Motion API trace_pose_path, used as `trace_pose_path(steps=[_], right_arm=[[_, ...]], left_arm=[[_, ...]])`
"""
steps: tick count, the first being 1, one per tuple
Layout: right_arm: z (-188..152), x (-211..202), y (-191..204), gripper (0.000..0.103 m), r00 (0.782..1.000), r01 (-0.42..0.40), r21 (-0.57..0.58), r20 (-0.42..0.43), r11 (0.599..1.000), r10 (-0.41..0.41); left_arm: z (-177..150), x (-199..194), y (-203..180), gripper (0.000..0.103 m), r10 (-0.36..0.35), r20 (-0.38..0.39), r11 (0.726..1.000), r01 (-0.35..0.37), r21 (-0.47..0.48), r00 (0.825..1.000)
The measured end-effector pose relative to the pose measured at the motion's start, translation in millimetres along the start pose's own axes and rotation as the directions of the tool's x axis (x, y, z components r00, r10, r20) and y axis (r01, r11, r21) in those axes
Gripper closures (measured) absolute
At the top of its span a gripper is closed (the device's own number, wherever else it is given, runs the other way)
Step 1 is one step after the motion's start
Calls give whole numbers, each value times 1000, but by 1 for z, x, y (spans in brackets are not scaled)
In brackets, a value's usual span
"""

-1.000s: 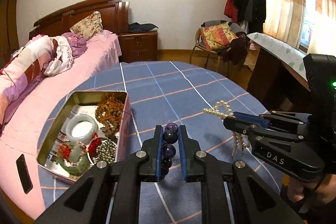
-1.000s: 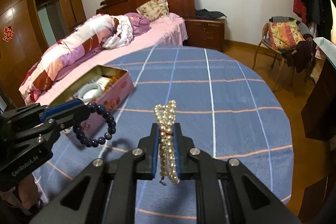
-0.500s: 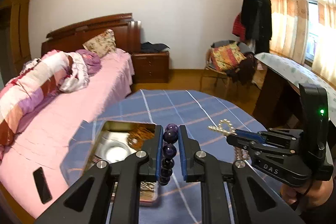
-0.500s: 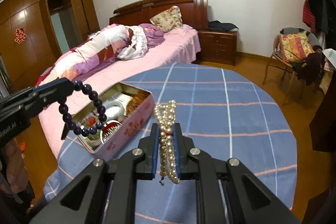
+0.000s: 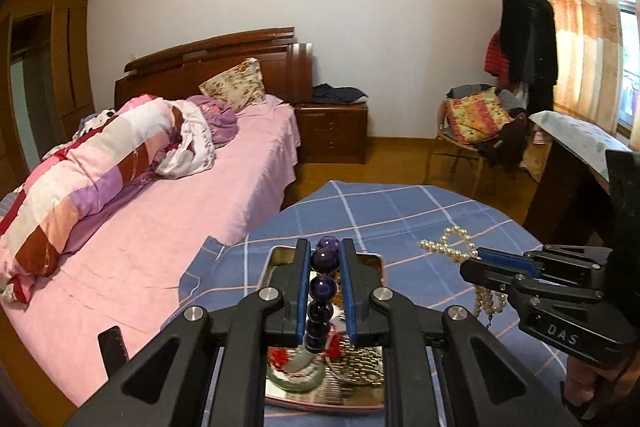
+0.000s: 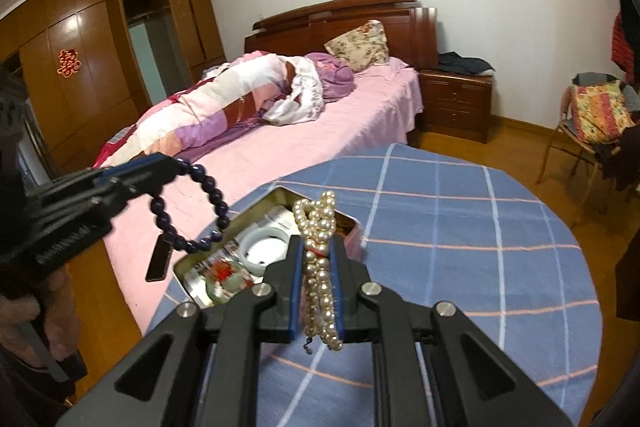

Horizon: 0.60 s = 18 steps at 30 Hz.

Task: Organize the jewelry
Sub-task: 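Carry the bracelet and pearl necklace over the tin and lower them in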

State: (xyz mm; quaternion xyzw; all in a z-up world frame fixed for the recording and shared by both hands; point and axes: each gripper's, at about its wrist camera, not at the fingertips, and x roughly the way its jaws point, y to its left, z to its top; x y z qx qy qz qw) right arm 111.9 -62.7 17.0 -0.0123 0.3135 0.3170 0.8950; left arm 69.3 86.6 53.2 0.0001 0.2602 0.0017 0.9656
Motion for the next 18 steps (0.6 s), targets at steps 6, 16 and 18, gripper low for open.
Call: trace_pose_path(steps=[6,16,18], right_arm=[[8,24,17,88,1000,-27,-27,-17,999,26],[5,60,27,88,998,-19,-38,-63,999,16],[4,65,26,88,997,-16,-36,-74,999,13]], left_arm=[[-4,23,14,89,9,-40,1000,-10,-17,999],[-17,51,27,89,20,-106,999,-25,-45,994],[-20,55,28,89,20,-116,999,-26,-48,993]])
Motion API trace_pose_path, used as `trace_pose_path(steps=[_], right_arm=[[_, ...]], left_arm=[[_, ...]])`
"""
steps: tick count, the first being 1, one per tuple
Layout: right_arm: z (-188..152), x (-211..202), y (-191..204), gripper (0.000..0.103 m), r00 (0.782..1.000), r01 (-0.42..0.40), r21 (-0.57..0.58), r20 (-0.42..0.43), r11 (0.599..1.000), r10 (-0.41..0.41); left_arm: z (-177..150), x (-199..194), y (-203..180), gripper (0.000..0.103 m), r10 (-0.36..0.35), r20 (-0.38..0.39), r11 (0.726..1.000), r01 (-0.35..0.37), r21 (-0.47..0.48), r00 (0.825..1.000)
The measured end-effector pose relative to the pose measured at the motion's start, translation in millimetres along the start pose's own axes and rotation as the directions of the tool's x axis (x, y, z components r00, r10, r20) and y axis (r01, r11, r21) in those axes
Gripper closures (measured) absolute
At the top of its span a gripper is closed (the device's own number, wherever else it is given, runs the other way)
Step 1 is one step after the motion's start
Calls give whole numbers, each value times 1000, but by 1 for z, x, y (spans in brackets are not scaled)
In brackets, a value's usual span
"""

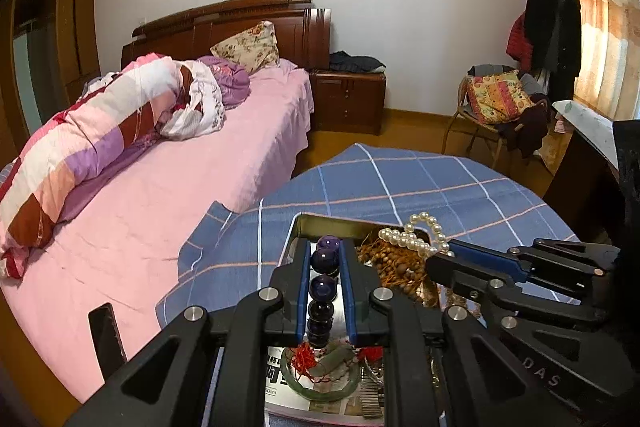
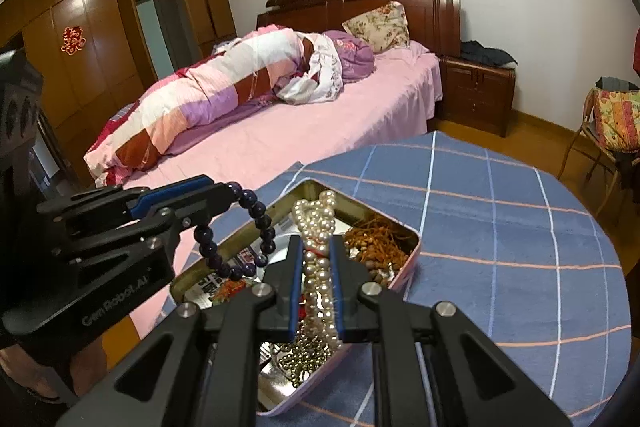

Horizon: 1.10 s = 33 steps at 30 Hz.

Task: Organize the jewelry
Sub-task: 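Carry the bracelet and pearl necklace over the tin and lower them in, then open both grippers and withdraw them from the tin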

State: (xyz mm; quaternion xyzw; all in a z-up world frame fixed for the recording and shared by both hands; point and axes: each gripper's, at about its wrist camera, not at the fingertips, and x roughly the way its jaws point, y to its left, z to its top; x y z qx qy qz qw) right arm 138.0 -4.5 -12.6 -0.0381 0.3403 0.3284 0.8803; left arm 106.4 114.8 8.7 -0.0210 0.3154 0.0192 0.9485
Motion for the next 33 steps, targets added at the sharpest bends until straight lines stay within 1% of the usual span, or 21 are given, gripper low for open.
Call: trace_pose_path(steps=[12,16,22,33], right_arm=[[-10,29,2,88,998,26,-3,-65,1000,-26],[-13,34,4,88,996,49,-14,-76,999,-50],[-19,40,0,88,994,60,-8,-93,998,-61],[-23,49,4,88,991,68,-20,-114,998,-70]], left_arm=[[-10,24,4,89,6,-56,1000,-6,-7,998],[-15,33,4,89,16,-79,1000,-17,-7,997],[-23,43,13,89,32,-104,999,-34,-15,994],[-37,52,17,89,53,-138,998,-56,-22,989]])
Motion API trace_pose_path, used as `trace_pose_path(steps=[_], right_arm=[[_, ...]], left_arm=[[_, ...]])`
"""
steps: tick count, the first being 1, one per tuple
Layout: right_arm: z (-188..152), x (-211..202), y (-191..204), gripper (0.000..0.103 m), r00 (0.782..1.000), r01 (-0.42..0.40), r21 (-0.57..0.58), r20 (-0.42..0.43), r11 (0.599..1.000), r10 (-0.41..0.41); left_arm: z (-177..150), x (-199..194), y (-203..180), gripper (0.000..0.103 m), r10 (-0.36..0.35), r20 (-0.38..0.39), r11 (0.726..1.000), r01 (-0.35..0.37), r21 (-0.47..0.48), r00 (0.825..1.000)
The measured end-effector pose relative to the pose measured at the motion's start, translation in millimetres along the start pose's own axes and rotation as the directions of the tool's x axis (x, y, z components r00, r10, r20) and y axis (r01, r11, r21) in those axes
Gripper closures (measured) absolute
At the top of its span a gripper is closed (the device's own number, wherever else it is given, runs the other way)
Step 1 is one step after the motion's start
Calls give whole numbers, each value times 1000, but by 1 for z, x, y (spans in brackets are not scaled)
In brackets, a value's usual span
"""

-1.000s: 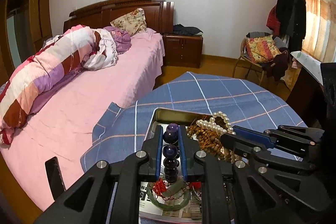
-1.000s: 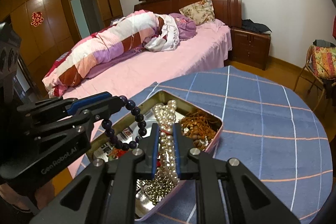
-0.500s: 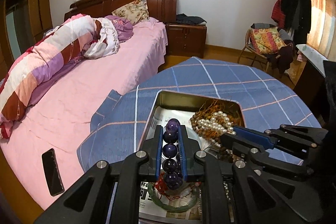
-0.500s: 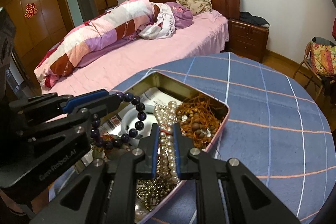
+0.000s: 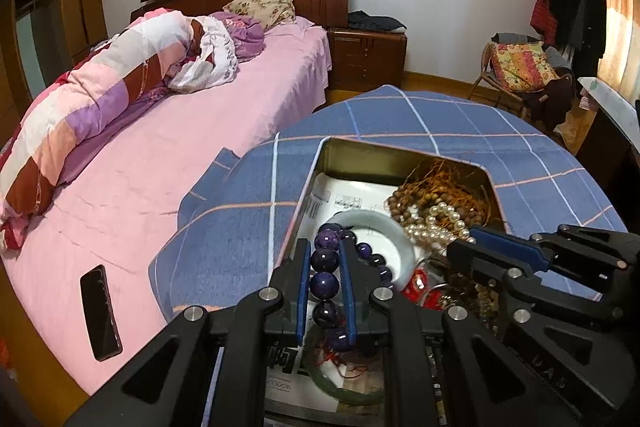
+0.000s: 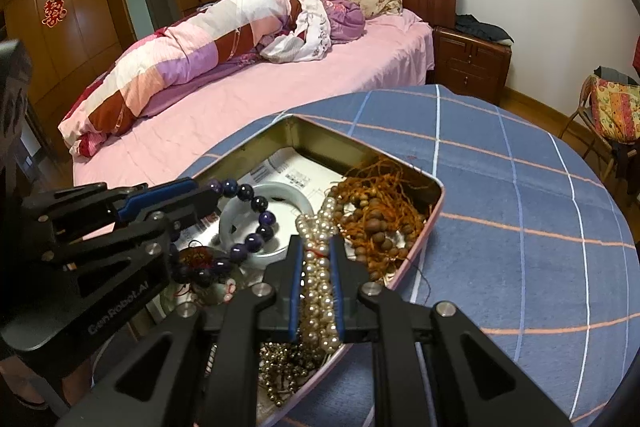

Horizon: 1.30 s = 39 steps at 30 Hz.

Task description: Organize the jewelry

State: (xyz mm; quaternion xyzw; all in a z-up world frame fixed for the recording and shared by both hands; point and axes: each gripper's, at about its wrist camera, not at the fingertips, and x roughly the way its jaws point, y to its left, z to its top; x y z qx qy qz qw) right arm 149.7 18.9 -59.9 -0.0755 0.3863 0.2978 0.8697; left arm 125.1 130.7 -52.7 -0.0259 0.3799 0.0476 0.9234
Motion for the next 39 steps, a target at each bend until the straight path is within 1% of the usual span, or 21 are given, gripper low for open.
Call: trace_pose_path(steps=[4,6,7,8,9,10,12,13,16,18,20,22,25,30,39], right_arm=[[-1,3,2,87,1000,-2,-4,-9,1000,2],[-2,5,3,86,999,-21,-5,-26,1000,21],[-2,3,3,82,1000,-17,-3,-21,1000,17],[-2,0,2,73,1000,-12,1,-13,1000,12],[-3,-6,0,51,1000,-13,7,0,1000,13],[-5,-13,-2,44,1000,-16,14,12,1000,16],[-8,-31,-6,43,999,3,9,34,1000,-3],[-12,-45,-9,40,999,23,11,47,1000,-23],[-22,-76,-20,30,996,32,31,88,999,-34],[-31,-99,-26,27,991,53,46,119,998,-58],[-41,-118,-33,25,985,75,71,147,995,-85],[-47,-127,-37,25,984,71,101,155,992,-86],[-54,-138,-40,25,981,70,126,171,990,-92],[-55,-141,-36,25,979,66,126,182,990,-88],[-60,-142,-28,25,978,57,109,192,992,-77]], left_arm=[[-2,2,2,89,-1,-13,1000,1,-5,1000],[-3,-1,3,88,-8,-8,1000,8,-18,1000],[-3,-6,2,86,-20,3,1000,20,-17,1000],[-4,-12,1,83,-24,15,1000,25,-14,1000],[-4,-16,0,68,-21,22,1000,21,-15,1000],[-5,-27,0,53,-5,39,1000,6,-24,999],[-7,-45,2,39,11,84,999,-8,-39,996],[-10,-59,3,39,21,113,998,-15,-55,993],[-12,-88,7,38,14,151,995,1,-98,989],[-14,-109,9,35,25,192,993,-3,-114,981],[-14,-128,5,33,39,228,994,-15,-106,973],[-15,-139,1,33,46,248,996,-26,-83,968],[-15,-152,-3,33,37,266,997,-17,-77,963],[-18,-160,-6,33,42,285,998,-24,-66,957],[-26,-157,-2,33,47,268,996,-25,-85,962]])
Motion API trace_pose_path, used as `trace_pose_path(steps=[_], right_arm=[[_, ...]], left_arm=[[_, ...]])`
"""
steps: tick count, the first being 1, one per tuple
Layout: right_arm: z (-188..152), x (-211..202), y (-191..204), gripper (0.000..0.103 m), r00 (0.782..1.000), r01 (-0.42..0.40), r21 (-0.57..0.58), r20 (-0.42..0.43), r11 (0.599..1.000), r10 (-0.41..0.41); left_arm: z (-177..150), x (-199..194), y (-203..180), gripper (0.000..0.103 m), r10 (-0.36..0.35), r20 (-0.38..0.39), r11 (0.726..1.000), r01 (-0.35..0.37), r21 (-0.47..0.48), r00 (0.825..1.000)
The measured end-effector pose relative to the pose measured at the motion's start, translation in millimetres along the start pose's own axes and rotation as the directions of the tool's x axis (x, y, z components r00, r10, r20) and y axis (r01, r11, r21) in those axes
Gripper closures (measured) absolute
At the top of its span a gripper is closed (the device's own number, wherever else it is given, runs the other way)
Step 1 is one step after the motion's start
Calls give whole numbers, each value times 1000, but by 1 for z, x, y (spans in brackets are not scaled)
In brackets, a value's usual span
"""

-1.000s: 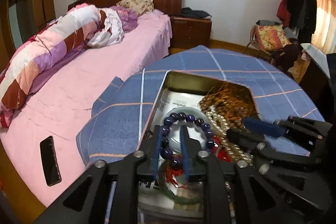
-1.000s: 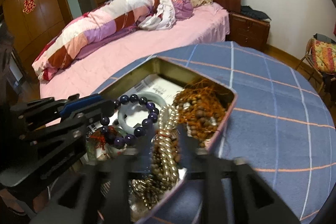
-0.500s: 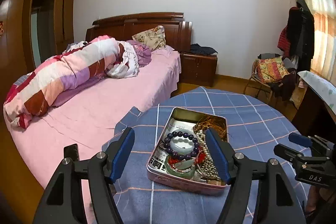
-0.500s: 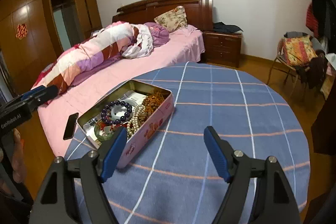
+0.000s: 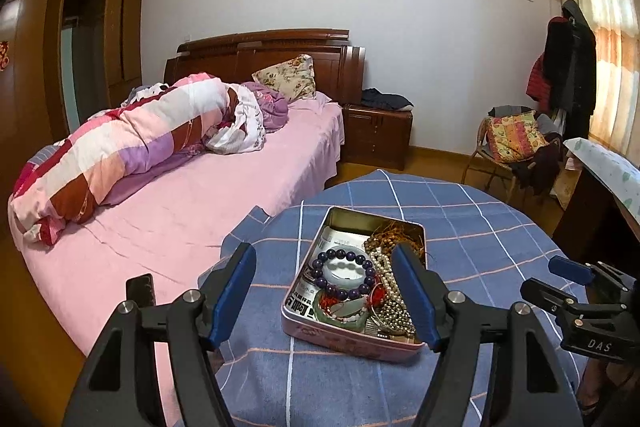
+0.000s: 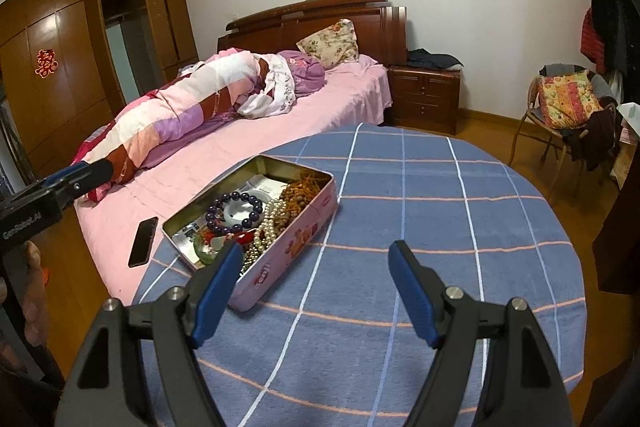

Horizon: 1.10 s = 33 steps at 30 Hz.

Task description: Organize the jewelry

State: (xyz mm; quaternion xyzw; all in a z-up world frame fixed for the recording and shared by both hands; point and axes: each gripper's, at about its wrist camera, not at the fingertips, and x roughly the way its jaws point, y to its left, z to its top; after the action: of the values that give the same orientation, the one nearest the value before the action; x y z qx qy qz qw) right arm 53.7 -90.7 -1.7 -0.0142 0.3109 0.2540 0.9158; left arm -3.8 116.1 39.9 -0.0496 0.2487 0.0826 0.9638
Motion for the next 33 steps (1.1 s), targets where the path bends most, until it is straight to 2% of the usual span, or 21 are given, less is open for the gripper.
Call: trace_pose_path(steps=[33], right_arm=[[-2,-5,4,23,1000,-3,-6,4,1000,3]], left_arm=[[-6,2,-1,33,7,-18,1000,-7,-3,1000]])
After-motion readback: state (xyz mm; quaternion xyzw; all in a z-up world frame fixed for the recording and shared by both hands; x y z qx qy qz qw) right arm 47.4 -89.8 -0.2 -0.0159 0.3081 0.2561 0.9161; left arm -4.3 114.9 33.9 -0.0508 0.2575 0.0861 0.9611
